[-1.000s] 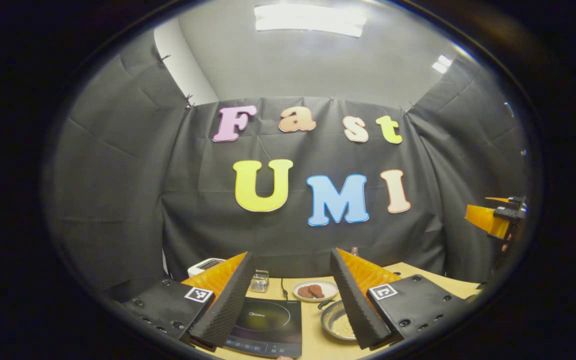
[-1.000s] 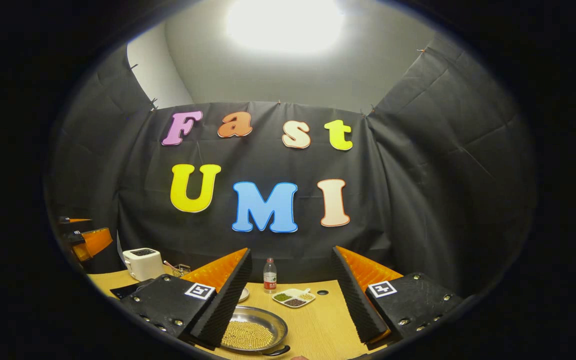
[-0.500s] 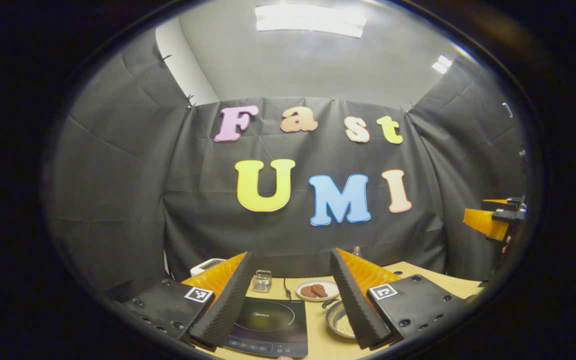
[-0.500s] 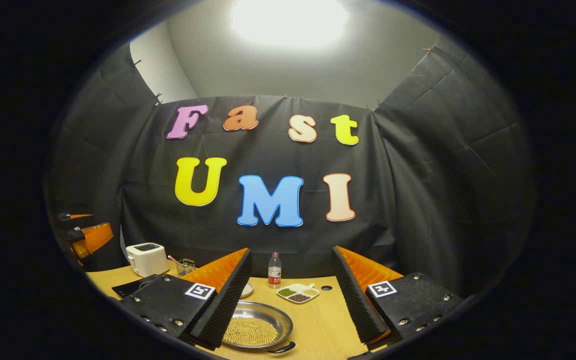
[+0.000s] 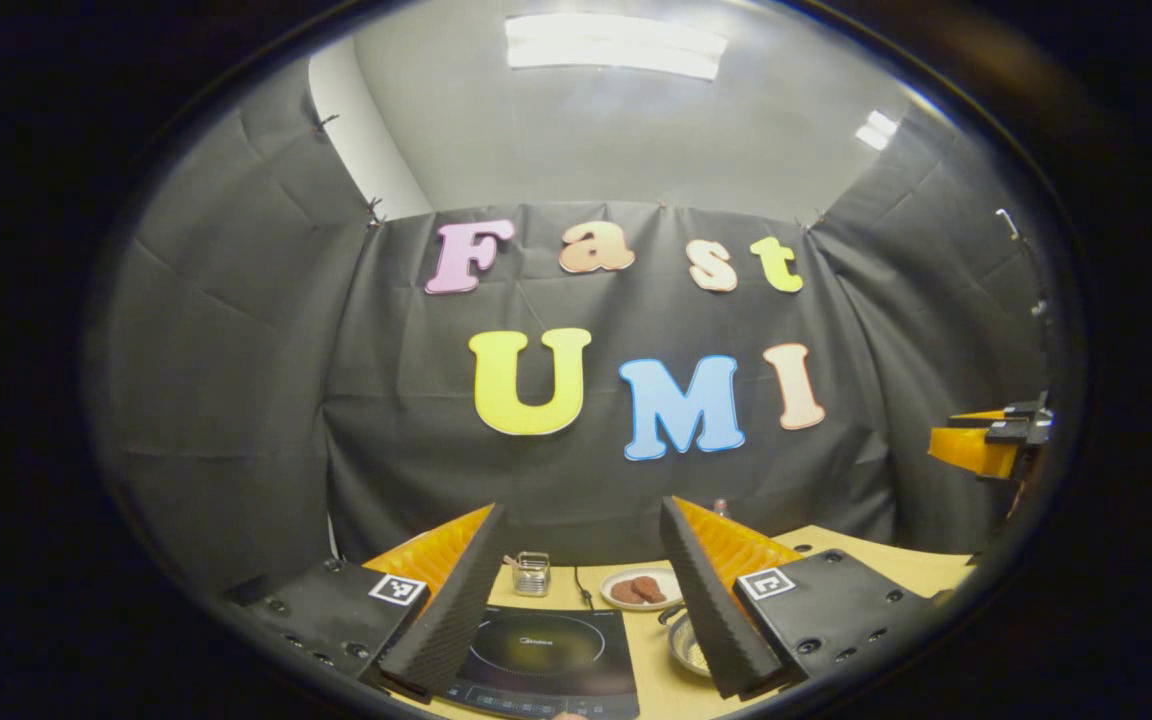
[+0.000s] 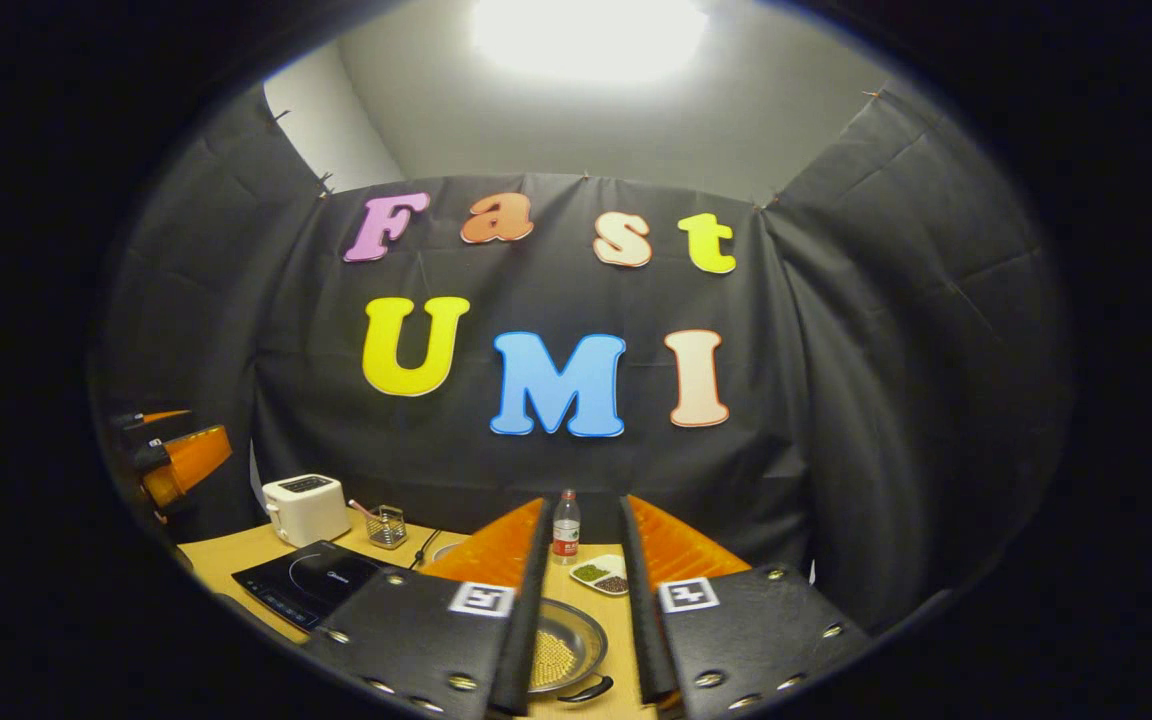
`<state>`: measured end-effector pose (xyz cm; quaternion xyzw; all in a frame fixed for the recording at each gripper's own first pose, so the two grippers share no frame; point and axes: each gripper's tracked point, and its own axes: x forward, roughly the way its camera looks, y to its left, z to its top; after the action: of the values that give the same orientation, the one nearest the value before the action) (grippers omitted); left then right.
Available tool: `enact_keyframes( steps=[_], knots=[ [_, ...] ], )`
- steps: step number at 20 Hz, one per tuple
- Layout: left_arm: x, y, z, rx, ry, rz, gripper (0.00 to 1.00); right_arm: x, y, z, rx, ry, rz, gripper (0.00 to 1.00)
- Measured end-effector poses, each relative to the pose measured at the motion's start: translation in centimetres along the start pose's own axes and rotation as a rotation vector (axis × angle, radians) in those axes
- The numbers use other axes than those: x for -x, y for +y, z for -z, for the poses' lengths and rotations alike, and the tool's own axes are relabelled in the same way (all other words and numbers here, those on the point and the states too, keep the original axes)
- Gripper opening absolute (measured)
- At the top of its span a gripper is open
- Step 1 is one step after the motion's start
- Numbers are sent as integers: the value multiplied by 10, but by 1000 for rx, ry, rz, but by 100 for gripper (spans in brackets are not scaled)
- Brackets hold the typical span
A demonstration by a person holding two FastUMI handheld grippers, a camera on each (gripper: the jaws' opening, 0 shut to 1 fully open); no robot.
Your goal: First push the handle of the pot to place it horizontally, then grasp the pot with both hands and set it on the induction cooktop.
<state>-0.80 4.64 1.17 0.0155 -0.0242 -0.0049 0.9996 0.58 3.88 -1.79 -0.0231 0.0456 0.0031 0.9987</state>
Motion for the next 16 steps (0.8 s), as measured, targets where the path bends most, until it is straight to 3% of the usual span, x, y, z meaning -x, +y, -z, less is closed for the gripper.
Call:
enact_keyframes(
  steps=[2,3,7,11,12,13,14,15,16],
  knots=[
    [1,7,2,-3,-1,0,97,7,12,2,-25,22,-11,1],
    [0,12,3,0,0,1,98,8,10,7,-24,32,29,1],
    [-2,27,8,-1,8,6,100,7,31,25,-26,92,-36,1],
    [-8,35,12,-7,3,26,93,10,38,54,12,175,-84,1],
    [-10,36,14,-11,8,27,100,12,39,60,20,196,-94,1],
    [-13,35,15,-10,10,30,100,14,39,67,27,212,-99,1],
    [-16,32,15,-3,9,34,94,15,38,75,32,234,-104,1],
    [-19,28,17,5,11,40,97,16,38,84,34,261,-117,1],
    [-23,24,19,11,14,44,93,17,39,93,38,283,-131,1]
  ],
)
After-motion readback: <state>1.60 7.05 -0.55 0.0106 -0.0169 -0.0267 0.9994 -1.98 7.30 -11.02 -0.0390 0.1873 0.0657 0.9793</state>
